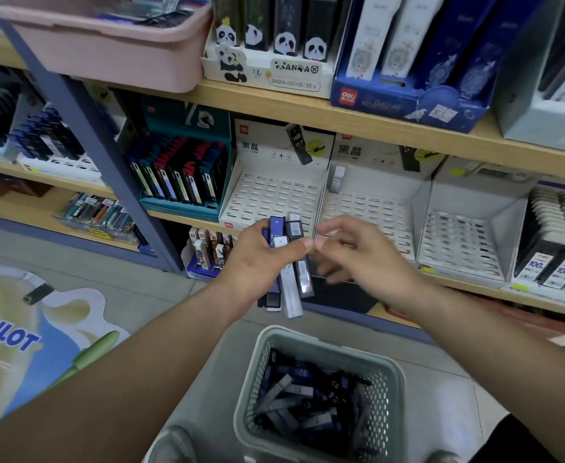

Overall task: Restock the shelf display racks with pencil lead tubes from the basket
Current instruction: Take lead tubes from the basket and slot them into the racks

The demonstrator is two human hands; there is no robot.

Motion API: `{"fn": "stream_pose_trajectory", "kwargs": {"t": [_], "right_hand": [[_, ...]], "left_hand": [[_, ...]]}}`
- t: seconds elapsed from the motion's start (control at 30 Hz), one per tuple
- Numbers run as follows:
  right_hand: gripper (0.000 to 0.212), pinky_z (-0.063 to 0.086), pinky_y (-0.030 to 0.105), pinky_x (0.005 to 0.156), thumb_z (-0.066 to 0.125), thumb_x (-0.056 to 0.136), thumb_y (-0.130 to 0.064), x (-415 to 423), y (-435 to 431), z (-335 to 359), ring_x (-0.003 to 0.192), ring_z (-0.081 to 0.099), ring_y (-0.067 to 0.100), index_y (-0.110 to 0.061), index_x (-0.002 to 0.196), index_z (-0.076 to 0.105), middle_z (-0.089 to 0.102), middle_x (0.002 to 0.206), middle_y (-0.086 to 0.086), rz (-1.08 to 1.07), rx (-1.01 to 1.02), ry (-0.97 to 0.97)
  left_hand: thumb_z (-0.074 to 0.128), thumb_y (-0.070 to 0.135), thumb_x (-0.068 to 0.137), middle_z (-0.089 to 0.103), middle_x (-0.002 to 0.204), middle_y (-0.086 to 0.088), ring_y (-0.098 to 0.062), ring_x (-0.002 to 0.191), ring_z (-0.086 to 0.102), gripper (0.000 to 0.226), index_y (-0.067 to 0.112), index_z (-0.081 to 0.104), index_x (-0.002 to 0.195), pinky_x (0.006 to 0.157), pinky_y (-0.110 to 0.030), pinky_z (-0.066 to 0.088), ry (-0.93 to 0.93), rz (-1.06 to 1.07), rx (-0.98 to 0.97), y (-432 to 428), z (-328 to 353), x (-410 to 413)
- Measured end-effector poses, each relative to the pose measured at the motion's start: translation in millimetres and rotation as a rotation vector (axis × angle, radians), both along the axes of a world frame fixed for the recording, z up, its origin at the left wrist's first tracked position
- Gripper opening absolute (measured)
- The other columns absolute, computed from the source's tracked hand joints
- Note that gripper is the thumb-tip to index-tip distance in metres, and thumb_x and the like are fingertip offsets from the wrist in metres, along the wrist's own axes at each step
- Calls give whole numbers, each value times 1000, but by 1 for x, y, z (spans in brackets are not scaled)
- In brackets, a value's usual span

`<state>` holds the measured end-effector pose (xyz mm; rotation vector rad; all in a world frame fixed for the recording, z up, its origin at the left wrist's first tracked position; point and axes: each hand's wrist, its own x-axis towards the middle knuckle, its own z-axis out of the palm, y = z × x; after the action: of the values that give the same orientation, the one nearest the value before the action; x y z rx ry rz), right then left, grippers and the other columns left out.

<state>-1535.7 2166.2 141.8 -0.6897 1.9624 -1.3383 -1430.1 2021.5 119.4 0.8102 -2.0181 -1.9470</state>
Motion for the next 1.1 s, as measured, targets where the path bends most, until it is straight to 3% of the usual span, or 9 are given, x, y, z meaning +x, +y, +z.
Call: {"fn": "stream_pose_trajectory", "kwargs": {"t": [0.13, 0.23, 0.33, 0.43, 0.53, 0.67, 0.87, 0.97, 1.1], "right_hand": [[29, 62, 45, 75, 76, 85, -21, 25, 8, -3, 78, 69, 15, -24, 111, 63, 68, 90, 6, 15, -29, -11], [34, 62, 39, 73, 80, 82, -14, 30, 10, -4, 77, 68, 15, -25, 110, 64, 66, 84, 4, -2, -37, 34], [34, 62, 37, 68, 73, 86, -3, 27, 16, -2, 77, 67, 11, -22, 113, 63, 64, 80, 1, 1, -57, -57], [29, 62, 43, 72, 63, 93, 3, 19, 22, 1, 75, 70, 18, -18, 113, 60, 66, 79, 0, 38, -89, -208], [27, 56, 35, 64, 50, 99, 3, 17, 23, 3, 65, 62, 19, -18, 112, 61, 65, 81, 3, 70, -105, -248], [25, 36, 27, 54, 39, 102, -6, 17, 22, 0, 58, 46, 12, -10, 107, 64, 59, 75, 2, 86, -69, -173], [30, 50, 26, 63, 43, 106, -16, 11, 25, 2, 66, 59, 11, -14, 88, 67, 62, 73, 3, 129, -31, -7], [20, 57, 34, 75, 48, 103, -9, 6, 24, -1, 75, 68, 17, -16, 112, 65, 69, 80, 4, 104, -86, -41], [43, 58, 41, 86, 59, 98, -5, -1, 27, -3, 97, 72, 27, -24, 135, 54, 75, 94, 14, 83, -103, -55]], "left_hand": [[81, 26, 83, 77, 97, -6, -20, 94, 73, 34, 7, 69, 109, 91, -39, 57, 23, 3, 15, 10, 5, 2], [81, 25, 82, 75, 87, 2, -10, 83, 71, 32, 9, 68, 105, 80, -29, 57, 40, 12, 15, 15, 8, 3], [81, 25, 82, 73, 75, 13, -3, 73, 69, 24, 15, 66, 98, 71, -21, 54, 41, 21, -2, 18, 13, 5], [81, 23, 83, 76, 88, -1, -17, 76, 72, 31, 9, 66, 105, 80, -39, 57, 45, 40, -3, 15, 17, 5], [79, 19, 85, 75, 90, -10, -19, 67, 70, 30, 4, 64, 108, 73, -40, 57, 41, 44, -12, 13, 21, 4], [77, 17, 87, 74, 83, -4, -16, 64, 69, 23, 8, 64, 104, 63, -30, 55, 43, 42, -17, 15, 24, 2], [77, 11, 86, 73, 80, -7, -20, 57, 66, 20, 10, 63, 100, 53, -27, 56, 30, 30, -4, 16, 28, -1], [77, 8, 86, 70, 88, -9, -19, 57, 66, 24, 6, 63, 105, 54, -26, 56, 31, 22, 19, 18, 28, -3], [76, 7, 86, 68, 88, -8, -16, 58, 66, 25, 7, 63, 108, 54, -25, 55, 31, -6, 53, 21, 28, -4]]}}
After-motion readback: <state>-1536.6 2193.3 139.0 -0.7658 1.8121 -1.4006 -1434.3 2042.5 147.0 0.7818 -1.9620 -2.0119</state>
